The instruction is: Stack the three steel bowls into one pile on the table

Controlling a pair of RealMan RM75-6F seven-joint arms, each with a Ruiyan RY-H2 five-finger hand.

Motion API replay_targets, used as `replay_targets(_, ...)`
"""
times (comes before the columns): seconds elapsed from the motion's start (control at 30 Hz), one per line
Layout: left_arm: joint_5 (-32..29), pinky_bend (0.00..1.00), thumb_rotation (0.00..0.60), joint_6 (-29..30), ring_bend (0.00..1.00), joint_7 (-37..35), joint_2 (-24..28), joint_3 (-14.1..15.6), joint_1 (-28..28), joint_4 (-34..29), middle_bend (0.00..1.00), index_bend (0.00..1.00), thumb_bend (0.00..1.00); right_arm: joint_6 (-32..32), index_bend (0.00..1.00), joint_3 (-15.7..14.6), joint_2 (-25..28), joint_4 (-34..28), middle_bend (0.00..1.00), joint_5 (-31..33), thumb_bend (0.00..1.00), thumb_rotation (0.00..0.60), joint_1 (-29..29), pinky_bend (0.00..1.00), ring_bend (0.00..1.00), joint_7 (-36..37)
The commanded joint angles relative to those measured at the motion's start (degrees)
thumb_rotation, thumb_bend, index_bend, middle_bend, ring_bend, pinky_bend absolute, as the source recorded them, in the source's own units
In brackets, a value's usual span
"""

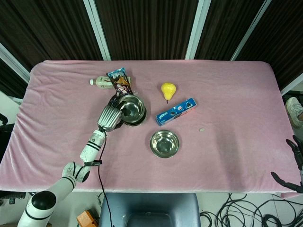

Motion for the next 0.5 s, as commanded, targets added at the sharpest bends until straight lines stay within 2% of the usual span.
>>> replay_targets(0.03, 0.55, 0.04, 0.6, 0.83, 0.0, -1.25, 0.11, 1.66, 0.31, -1.11, 0.15, 0.25, 0.4, -0.04, 0.0, 0.06, -0.19, -0.01, 0.0, -0.02, 0.31, 0.6, -0.02, 0.0, 0.0, -0.31)
replay_targets(0.2, 1.04, 0.03, 0.6, 1.63, 0.0, 3.2, 1.82, 3.2, 0.96, -5.77, 0.09, 0.01, 0.39, -0.75, 0.0, -0.2, -0.44, -0.45, 0.0, -0.69, 0.31, 0.6, 0.32, 0.0, 0.0, -1.38)
replay_targets(0.37, 1.66, 0.03, 0.6, 6.36, 0.0, 7.53, 7.99, 4.36, 4.08, -18.27, 0.08, 0.0, 0.39, -1.5, 0.0, -0.21, -0.88, -0.66, 0.0, -0.91, 0.31, 0.6, 0.74, 0.0, 0.0, -2.63)
replay_targets(0.5, 2.44, 0.04, 0.6, 11.41, 0.0, 13.69, 17.27, 6.52, 9.16, -33.91, 0.08, 0.0, 0.39, -3.25, 0.0, -0.65, -1.52, -1.23, 0.0, -1.9, 0.31, 0.6, 1.73, 0.0, 0.0, -4.96)
